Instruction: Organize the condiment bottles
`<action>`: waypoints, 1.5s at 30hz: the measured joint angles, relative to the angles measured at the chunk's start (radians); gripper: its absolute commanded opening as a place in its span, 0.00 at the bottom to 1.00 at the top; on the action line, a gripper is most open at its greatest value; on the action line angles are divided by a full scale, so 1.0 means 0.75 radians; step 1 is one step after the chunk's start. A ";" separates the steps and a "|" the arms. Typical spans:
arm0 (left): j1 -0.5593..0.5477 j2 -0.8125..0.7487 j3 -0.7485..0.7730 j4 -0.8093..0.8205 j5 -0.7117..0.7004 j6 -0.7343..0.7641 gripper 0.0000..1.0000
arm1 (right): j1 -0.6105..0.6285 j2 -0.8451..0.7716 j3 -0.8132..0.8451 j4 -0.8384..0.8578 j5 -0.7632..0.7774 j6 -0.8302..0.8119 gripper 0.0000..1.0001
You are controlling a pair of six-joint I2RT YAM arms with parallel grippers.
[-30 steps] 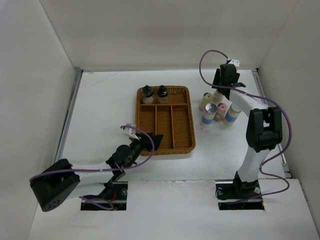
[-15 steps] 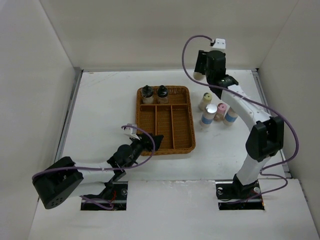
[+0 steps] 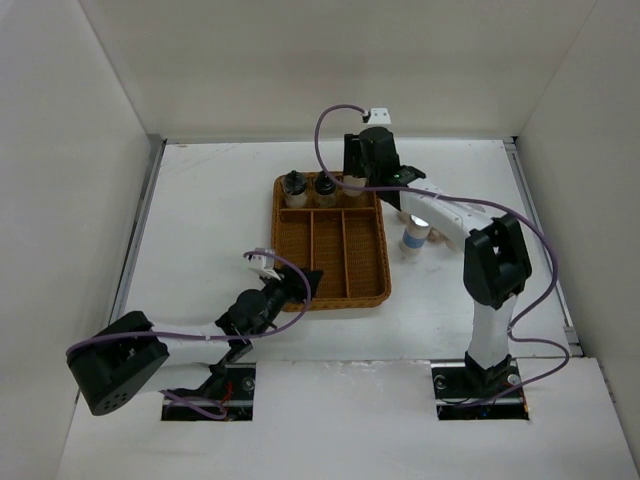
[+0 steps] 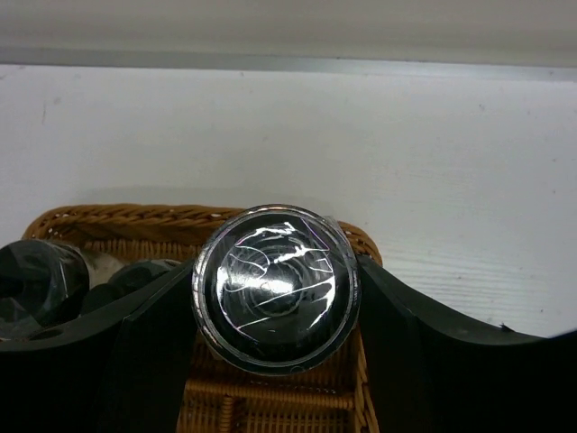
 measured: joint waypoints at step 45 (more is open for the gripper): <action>-0.275 0.269 0.652 -0.502 -0.016 0.371 0.83 | -0.258 -1.036 -1.136 0.567 -0.148 0.396 0.26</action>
